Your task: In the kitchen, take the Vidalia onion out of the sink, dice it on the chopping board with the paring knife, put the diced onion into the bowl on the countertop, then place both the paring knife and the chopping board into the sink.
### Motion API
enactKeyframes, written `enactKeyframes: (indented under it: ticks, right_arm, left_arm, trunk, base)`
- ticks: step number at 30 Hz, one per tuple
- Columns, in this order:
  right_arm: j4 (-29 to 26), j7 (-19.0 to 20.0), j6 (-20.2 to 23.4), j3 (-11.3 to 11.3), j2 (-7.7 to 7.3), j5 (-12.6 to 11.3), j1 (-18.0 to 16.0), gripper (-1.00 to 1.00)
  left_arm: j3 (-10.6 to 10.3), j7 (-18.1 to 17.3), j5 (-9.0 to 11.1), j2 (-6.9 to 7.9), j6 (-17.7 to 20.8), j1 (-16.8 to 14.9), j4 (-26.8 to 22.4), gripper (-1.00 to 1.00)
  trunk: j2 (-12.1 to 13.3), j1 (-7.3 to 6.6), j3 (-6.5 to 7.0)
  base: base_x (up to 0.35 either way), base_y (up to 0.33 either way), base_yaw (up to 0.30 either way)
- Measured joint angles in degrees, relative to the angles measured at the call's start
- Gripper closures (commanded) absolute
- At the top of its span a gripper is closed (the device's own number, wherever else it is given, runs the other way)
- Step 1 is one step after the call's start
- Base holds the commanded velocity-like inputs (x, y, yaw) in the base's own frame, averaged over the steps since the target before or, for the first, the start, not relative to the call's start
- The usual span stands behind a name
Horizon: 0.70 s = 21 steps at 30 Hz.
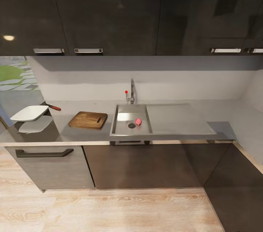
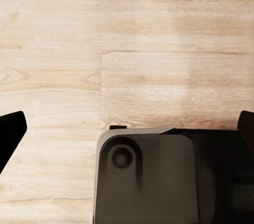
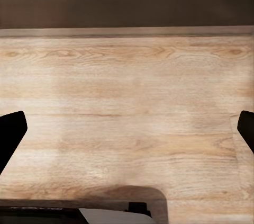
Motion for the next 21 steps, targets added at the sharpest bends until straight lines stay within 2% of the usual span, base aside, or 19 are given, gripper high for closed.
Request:
enactKeyframes:
  ticks: [8,11,13,16,18,21]
  right_arm:
    - [0.0,0.0,0.0,0.0,0.0,0.0,0.0,-1.0]
    - [0.0,0.0,0.0,0.0,0.0,0.0,0.0,-1.0]
    - [0.0,0.0,0.0,0.0,0.0,0.0,0.0,-1.0]
    - [0.0,0.0,0.0,0.0,0.0,0.0,0.0,-1.0]
    - [0.0,0.0,0.0,0.0,0.0,0.0,0.0,-1.0]
    - [0.0,-0.03,0.0,0.0,0.0,0.0,0.0,-1.0]
  left_arm:
    - [0.1,0.15,0.0,-0.16,0.3,-0.11,-0.23,-1.0]
    - [0.11,0.23,-0.03,-0.25,0.41,-1.03,-0.45,-1.0]
    - [0.11,0.3,-0.05,-0.38,3.0,-3.92,-0.61,-1.0]
    - [0.12,0.27,-0.07,-0.41,7.26,-5.52,-1.5,-1.0]
    - [0.07,0.25,-0.08,-0.42,11.94,-6.87,-3.65,-1.0]
    - [0.03,0.24,-0.09,-0.48,16.58,-7.79,-6.97,-1.0]
  trunk:
    - [0.0,0.0,0.0]
    - [0.0,0.0,0.0]
    - [0.0,0.0,0.01]
    - [0.0,0.0,0.0]
    - [0.0,0.0,0.01]
    - [0.0,0.0,0.01]
  base:
    - [-0.001,0.0,0.0]
    - [0.0,0.0,0.0]
    - [0.0,0.0,0.0]
    - [0.0,0.0,0.0]
    - [0.0,0.0,0.0]
    - [0.0,0.0,0.0]
